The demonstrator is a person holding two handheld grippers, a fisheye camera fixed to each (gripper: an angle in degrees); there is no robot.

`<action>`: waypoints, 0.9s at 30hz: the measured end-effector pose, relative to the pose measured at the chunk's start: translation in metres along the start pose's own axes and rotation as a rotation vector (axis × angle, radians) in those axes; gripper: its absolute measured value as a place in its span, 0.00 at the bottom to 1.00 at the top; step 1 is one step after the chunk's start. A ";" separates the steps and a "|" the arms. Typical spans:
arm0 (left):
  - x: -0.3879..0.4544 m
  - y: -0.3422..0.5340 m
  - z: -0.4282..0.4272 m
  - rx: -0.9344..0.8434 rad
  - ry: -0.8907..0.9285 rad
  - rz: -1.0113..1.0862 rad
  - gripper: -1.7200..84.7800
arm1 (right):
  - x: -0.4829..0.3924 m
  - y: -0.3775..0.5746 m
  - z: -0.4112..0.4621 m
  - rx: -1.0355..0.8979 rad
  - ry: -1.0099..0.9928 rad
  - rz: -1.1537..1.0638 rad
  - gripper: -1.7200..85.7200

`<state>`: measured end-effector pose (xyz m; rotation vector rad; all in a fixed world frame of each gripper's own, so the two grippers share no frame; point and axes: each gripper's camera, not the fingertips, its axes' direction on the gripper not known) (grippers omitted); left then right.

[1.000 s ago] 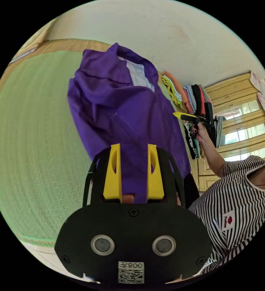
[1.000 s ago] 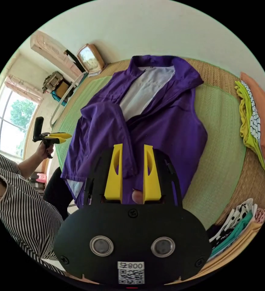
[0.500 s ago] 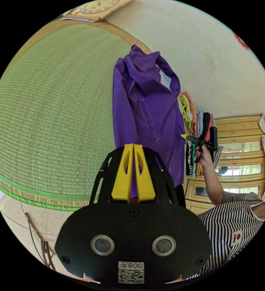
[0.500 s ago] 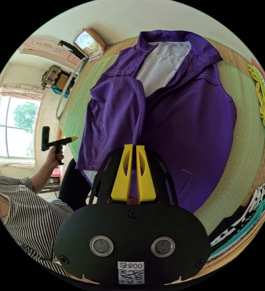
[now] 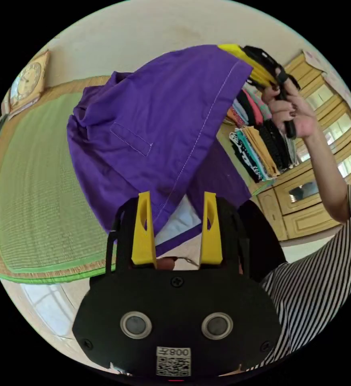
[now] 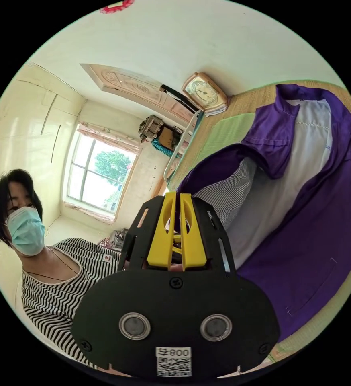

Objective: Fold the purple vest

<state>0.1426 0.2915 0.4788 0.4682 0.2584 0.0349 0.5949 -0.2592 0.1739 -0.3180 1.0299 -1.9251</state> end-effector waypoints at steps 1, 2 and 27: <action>0.006 0.000 0.003 -0.014 -0.113 0.002 0.16 | -0.005 -0.003 0.003 -0.004 -0.013 -0.008 0.03; 0.011 0.001 0.006 -0.023 -0.207 0.021 0.12 | -0.013 -0.008 0.009 -0.011 -0.023 -0.019 0.03; -0.036 0.133 -0.020 -0.100 -0.284 -0.216 0.13 | 0.127 0.132 0.145 -0.393 0.291 0.396 0.07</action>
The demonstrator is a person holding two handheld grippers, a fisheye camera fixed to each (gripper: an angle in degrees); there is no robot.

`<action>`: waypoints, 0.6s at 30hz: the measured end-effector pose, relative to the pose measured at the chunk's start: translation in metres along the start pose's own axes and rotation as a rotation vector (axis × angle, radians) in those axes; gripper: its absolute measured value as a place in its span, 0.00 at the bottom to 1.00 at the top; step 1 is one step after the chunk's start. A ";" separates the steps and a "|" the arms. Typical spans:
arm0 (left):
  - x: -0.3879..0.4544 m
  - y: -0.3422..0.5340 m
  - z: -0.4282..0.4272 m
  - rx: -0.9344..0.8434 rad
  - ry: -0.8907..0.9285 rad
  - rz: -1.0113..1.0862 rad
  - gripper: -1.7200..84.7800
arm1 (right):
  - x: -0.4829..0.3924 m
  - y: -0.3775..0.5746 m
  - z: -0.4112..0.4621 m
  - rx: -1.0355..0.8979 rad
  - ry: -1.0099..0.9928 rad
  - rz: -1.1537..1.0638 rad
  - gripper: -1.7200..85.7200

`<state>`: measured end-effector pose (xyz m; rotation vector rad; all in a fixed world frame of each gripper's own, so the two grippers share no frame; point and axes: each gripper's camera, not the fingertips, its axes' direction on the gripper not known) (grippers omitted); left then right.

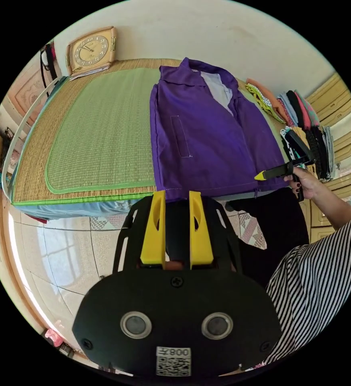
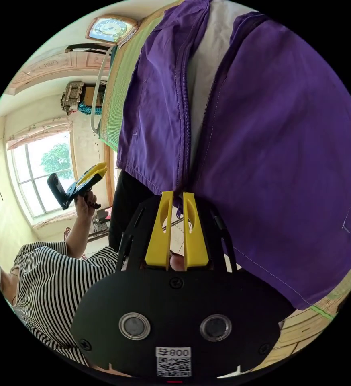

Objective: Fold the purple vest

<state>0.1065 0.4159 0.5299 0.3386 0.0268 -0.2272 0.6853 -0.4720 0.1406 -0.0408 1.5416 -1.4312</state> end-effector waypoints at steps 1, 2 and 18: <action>0.006 -0.002 -0.004 0.040 0.039 0.011 0.12 | -0.002 -0.001 -0.001 0.002 0.008 -0.007 0.07; 0.015 -0.009 -0.006 0.079 0.080 0.038 0.12 | -0.007 -0.002 -0.005 0.009 0.018 -0.023 0.07; 0.101 -0.143 0.139 -0.118 0.286 0.316 0.12 | -0.020 -0.034 -0.036 0.014 -0.017 -0.109 0.10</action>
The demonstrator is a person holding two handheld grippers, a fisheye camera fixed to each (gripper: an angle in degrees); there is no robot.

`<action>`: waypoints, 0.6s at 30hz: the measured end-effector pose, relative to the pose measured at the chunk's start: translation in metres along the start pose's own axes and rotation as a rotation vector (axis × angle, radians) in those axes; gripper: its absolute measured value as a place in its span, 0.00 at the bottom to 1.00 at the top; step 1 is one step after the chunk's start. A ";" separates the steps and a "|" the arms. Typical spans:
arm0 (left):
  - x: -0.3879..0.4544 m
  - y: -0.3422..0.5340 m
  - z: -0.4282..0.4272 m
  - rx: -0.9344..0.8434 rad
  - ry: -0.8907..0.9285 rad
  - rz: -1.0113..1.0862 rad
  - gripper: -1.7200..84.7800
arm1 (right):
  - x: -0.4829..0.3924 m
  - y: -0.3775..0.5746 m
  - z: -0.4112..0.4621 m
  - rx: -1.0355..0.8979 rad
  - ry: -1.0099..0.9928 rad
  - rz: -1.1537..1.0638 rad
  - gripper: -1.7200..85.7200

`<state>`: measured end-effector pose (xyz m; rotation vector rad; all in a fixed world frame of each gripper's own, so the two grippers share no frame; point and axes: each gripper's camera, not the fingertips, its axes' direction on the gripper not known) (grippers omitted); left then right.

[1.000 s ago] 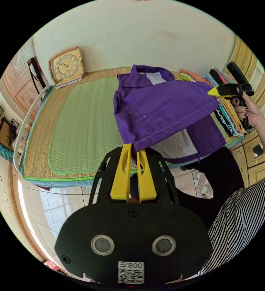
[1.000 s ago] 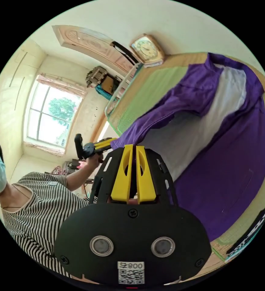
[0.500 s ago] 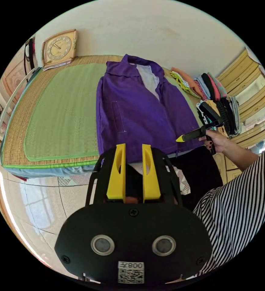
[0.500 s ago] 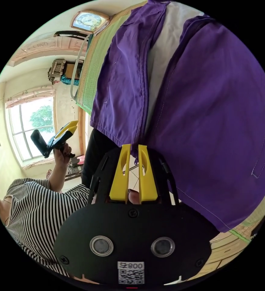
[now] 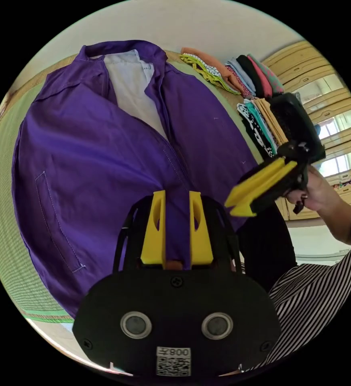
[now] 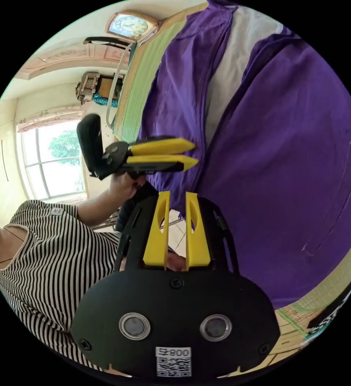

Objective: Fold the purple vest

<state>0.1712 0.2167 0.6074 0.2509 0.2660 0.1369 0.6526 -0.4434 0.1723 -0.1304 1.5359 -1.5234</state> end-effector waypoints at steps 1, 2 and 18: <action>-0.005 0.000 0.003 -0.007 0.012 -0.012 0.10 | 0.000 -0.010 -0.010 0.038 0.017 -0.009 0.10; -0.010 -0.001 0.004 -0.003 0.015 -0.025 0.09 | -0.001 -0.032 -0.030 0.117 0.061 -0.031 0.11; -0.051 -0.013 0.025 0.021 0.132 -0.026 0.05 | -0.004 -0.323 -0.079 0.349 0.542 0.040 0.13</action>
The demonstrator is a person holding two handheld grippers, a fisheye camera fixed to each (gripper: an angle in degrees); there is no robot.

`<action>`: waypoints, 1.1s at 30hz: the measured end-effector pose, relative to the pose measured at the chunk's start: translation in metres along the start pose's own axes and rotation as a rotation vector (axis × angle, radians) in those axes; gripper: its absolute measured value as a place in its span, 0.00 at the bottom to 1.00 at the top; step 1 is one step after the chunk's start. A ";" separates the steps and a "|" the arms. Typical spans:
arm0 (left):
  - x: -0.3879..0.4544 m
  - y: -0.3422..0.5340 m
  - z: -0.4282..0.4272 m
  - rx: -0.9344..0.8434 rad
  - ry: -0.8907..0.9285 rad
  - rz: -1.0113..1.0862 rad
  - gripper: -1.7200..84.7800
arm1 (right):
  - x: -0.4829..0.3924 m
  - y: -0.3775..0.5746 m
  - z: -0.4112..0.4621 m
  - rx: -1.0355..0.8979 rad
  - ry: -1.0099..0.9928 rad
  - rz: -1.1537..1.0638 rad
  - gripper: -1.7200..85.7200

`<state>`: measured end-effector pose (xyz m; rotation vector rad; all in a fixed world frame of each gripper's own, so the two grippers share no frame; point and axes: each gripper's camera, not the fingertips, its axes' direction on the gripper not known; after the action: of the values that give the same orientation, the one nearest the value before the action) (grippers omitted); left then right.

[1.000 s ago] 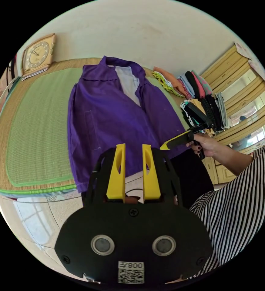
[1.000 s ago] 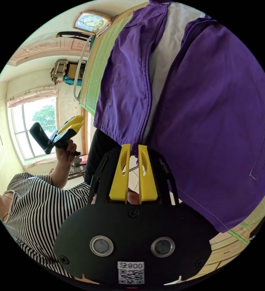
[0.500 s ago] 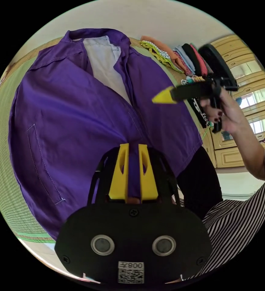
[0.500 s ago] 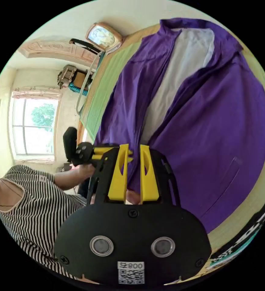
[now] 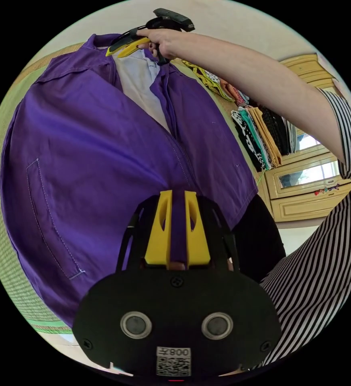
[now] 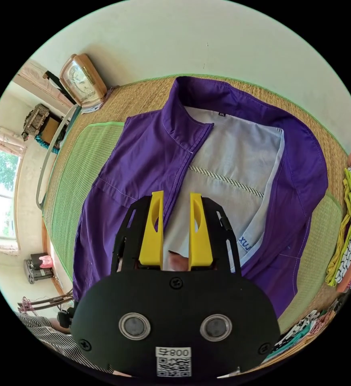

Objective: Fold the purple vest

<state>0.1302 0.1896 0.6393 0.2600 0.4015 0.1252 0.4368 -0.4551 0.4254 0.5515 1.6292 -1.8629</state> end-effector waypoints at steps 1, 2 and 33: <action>-0.001 -0.002 0.002 -0.007 -0.035 0.006 0.04 | 0.000 -0.002 0.004 -0.010 0.003 0.005 0.13; -0.002 -0.005 0.003 -0.013 -0.051 0.020 0.03 | -0.002 -0.005 0.009 -0.024 0.009 0.009 0.12; -0.029 -0.019 0.030 -0.049 0.128 0.013 0.05 | 0.021 0.054 -0.087 0.117 -0.003 0.080 0.10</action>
<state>0.1173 0.1601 0.6715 0.2073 0.5229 0.1647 0.4506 -0.3766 0.3578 0.6537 1.4816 -1.9071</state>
